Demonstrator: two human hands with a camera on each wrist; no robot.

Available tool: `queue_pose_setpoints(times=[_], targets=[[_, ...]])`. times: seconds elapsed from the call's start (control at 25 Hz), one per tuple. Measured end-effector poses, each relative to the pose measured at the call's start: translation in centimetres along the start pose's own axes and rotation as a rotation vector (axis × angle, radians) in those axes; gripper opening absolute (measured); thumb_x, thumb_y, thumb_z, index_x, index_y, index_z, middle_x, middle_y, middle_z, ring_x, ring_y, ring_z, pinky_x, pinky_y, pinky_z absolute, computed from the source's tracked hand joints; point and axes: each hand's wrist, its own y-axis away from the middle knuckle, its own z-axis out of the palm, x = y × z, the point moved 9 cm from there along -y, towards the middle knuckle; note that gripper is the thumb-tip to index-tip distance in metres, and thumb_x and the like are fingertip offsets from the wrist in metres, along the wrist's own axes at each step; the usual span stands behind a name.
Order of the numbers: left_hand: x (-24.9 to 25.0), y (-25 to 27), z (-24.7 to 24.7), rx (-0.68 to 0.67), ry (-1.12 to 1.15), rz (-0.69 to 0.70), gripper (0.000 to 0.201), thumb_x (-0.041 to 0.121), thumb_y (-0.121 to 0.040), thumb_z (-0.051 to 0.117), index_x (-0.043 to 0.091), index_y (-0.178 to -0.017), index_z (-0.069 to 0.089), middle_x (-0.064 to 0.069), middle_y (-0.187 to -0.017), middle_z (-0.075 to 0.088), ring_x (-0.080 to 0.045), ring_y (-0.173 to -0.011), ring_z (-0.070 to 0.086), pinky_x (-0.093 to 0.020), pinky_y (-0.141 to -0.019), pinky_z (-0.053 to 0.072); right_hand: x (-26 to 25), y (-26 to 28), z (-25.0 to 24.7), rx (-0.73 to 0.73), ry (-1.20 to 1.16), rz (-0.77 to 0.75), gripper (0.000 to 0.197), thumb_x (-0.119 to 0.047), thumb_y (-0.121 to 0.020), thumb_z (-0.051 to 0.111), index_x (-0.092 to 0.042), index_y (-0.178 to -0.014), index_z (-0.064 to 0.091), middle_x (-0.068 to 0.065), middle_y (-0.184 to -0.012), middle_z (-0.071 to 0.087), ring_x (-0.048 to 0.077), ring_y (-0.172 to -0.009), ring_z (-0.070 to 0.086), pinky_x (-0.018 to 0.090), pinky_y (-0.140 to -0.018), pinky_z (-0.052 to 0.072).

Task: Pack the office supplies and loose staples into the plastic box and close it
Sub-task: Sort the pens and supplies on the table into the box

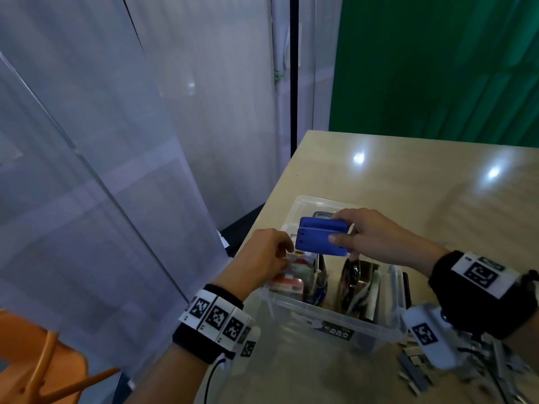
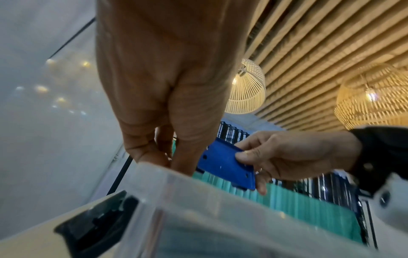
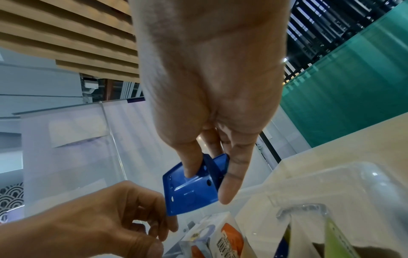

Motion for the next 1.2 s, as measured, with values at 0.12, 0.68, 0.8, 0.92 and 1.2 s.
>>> queue_pose_setpoints(times=[0.12,0.68,0.8,0.92,1.2], targets=[[-0.6,0.6,-1.5,0.033,0.098,0.022,0.019,0.019,-0.089,0.073,0.019,-0.107,0.072,0.006,-0.103,0.069,-0.004,-0.090,0.064,-0.022,-0.088,0.054,0.6,-0.2,0.0,-0.006,0.012,0.014,0.022,-0.026,-0.098,0.063,-0.017,-0.118,0.062,-0.002,-0.095,0.068,0.016,-0.063,0.072,0.030,-0.069,0.057],[10.6,0.6,3.6,-0.150,0.067,0.272,0.016,0.013,-0.092,0.066,0.017,-0.101,0.078,-0.002,-0.093,0.076,-0.015,-0.079,0.069,-0.030,-0.080,0.058,3.1,5.2,-2.8,-0.292,0.348,-0.112,0.042,-0.014,-0.091,0.070,-0.041,-0.122,0.063,-0.028,-0.109,0.054,0.002,-0.096,0.055,0.014,-0.075,0.042],[11.1,0.2,6.9,-0.266,-0.065,0.248,0.017,0.011,-0.091,0.062,0.013,-0.100,0.076,-0.005,-0.083,0.069,-0.026,-0.074,0.063,-0.035,-0.069,0.052,3.1,5.6,-2.8,-0.225,0.329,-0.184,0.032,-0.018,-0.096,0.064,-0.042,-0.118,0.066,-0.022,-0.109,0.056,0.001,-0.099,0.055,0.018,-0.081,0.043],[10.6,0.6,9.3,-0.366,-0.210,0.224,0.020,0.010,-0.095,0.055,0.009,-0.110,0.069,-0.007,-0.097,0.055,-0.030,-0.094,0.057,-0.031,-0.076,0.042,4.0,5.6,-1.6,-0.215,0.395,-0.218,0.048,-0.006,-0.095,0.059,-0.045,-0.123,0.063,-0.012,-0.120,0.058,0.009,-0.113,0.053,0.031,-0.097,0.046],[10.5,1.3,8.7,-0.329,-0.461,0.242,0.038,0.016,-0.098,0.050,0.025,-0.133,0.059,-0.015,-0.120,0.045,-0.036,-0.119,0.040,-0.044,-0.098,0.039,3.9,5.2,2.0,-0.275,0.661,-0.290,0.040,-0.009,-0.093,0.060,-0.038,-0.121,0.060,-0.006,-0.108,0.057,0.016,-0.100,0.054,0.037,-0.084,0.052]])
